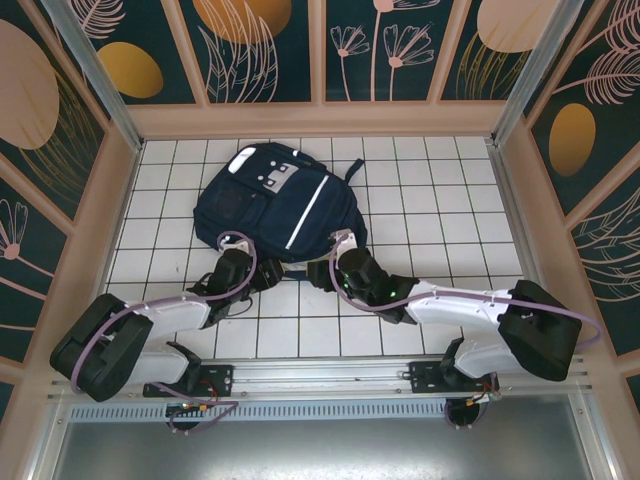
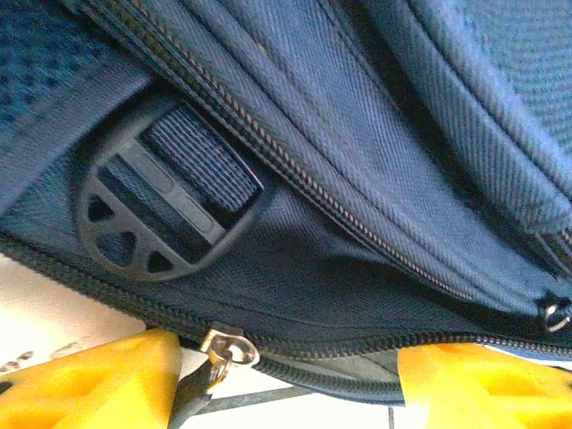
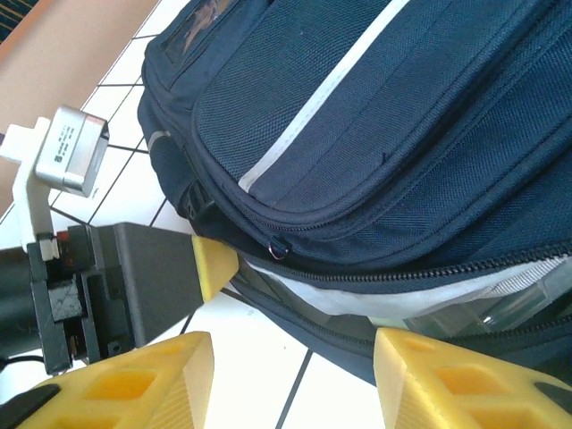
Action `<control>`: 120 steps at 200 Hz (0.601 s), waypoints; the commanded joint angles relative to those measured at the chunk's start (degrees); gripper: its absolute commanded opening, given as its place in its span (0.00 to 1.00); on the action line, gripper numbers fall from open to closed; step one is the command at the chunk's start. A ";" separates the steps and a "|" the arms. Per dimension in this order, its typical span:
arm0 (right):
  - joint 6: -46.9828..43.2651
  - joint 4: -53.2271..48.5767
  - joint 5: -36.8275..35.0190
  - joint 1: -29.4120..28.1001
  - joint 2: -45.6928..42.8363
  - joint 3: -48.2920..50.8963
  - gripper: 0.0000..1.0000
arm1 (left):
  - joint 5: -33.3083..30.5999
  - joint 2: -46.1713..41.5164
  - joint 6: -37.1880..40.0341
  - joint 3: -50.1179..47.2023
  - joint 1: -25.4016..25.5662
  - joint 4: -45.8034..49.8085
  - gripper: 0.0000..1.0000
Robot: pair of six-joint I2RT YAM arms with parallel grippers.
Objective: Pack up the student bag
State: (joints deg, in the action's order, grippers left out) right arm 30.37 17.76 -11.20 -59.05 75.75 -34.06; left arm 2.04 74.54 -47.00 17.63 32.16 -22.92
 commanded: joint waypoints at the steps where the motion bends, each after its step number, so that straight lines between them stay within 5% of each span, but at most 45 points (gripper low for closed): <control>1: 0.70 1.72 -1.77 0.82 -2.31 1.36 0.51 | -4.29 -2.21 -1.15 1.62 0.10 5.51 0.68; 67: 1.48 1.57 -2.54 1.81 -2.00 1.80 0.51 | -16.48 -8.45 1.15 8.12 -3.30 20.18 0.74; 120: 6.64 0.62 -3.74 1.85 1.11 3.04 0.51 | -19.71 -6.04 1.21 8.11 -7.30 15.24 0.74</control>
State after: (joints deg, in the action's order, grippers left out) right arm 33.19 17.80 -13.54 -57.52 74.89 -32.05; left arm -15.31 67.09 -46.76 25.82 26.46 -5.80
